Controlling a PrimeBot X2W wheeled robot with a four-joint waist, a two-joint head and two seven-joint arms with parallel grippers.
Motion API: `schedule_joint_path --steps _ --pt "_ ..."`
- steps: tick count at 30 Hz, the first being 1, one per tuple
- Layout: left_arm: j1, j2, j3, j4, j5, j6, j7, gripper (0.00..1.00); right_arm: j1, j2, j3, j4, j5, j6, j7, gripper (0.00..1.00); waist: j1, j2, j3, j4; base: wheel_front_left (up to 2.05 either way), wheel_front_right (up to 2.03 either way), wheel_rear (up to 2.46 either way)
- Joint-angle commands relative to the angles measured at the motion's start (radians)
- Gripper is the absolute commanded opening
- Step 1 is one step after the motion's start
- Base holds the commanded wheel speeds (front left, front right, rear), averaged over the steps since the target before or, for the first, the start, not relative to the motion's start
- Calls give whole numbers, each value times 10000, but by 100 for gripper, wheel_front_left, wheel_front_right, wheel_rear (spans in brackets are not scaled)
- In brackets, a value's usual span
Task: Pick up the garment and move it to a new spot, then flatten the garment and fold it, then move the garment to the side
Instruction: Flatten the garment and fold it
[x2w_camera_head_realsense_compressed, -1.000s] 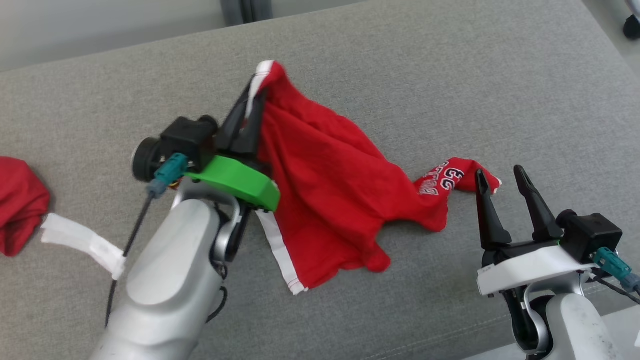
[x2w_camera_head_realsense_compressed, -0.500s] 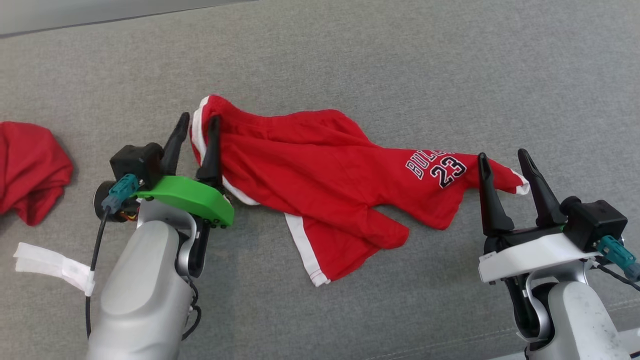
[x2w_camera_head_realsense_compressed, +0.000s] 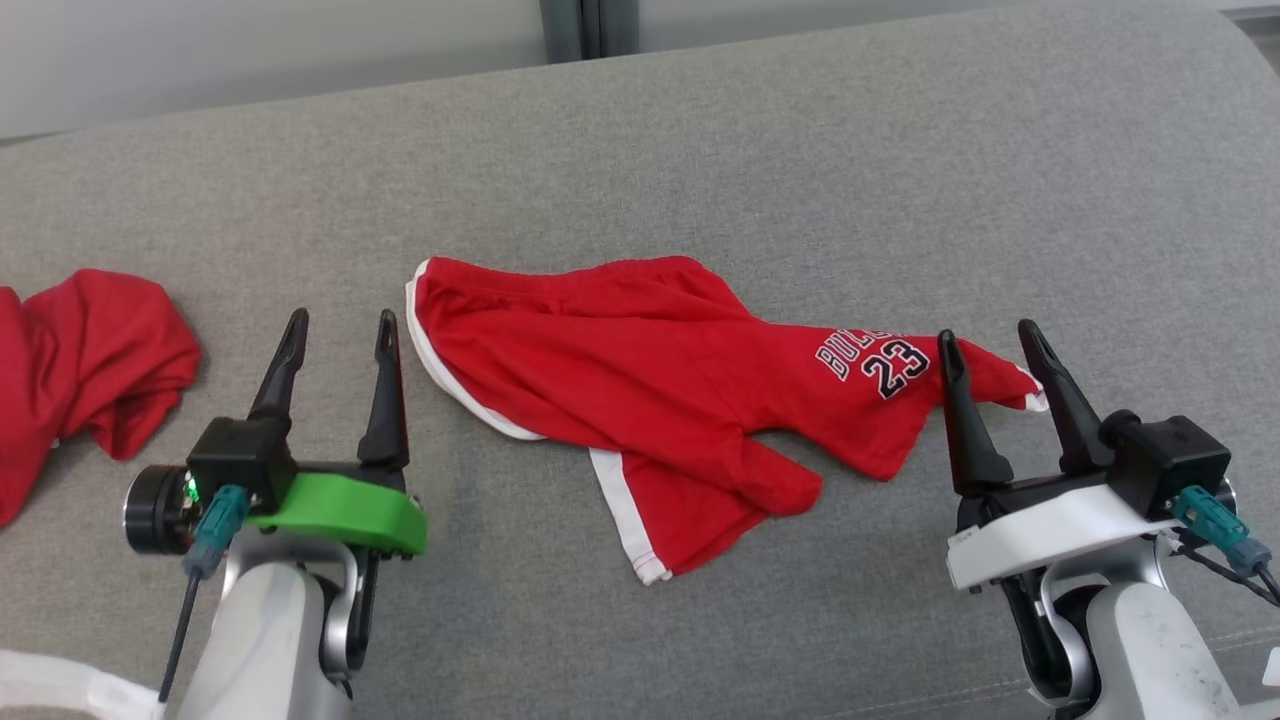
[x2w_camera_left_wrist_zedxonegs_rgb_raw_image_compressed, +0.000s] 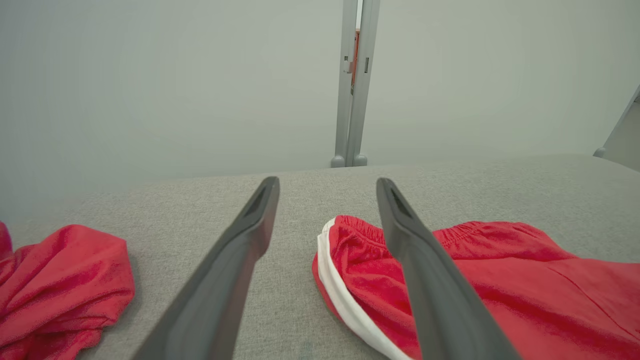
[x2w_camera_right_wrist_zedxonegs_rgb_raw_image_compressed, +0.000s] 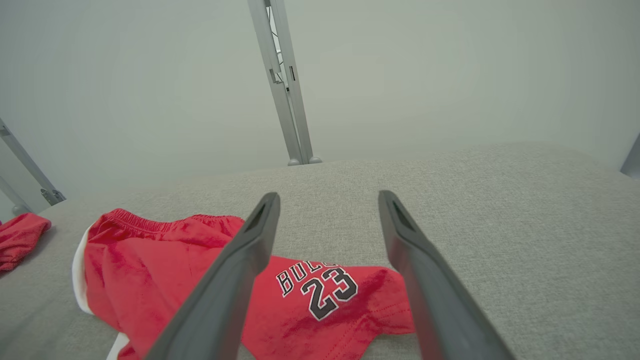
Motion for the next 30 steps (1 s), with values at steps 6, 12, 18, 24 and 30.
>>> schedule_joint_path --steps 6,12,18,24,30 --pt "1294 363 304 -743 223 12 -1 100 423 -62 66 -162 -133 -3 230 100 0 0 -671 194 0 0 0" --pt "2009 431 259 -1202 132 4 55 100 757 -69 6 -319 -194 -3 398 100 0 0 -982 322 0 0 0" --pt "2207 480 217 -1442 9 19 164 100 932 -65 -53 -479 -232 -3 525 100 0 0 -1097 361 0 0 0" --pt "2279 508 193 -1490 -96 42 232 100 972 -63 -19 -530 -210 -3 594 100 0 0 -1147 315 0 0 0" --pt "2214 482 103 -1561 -137 52 225 100 1115 -60 290 -301 -159 -3 781 100 0 0 -1097 406 0 0 0"
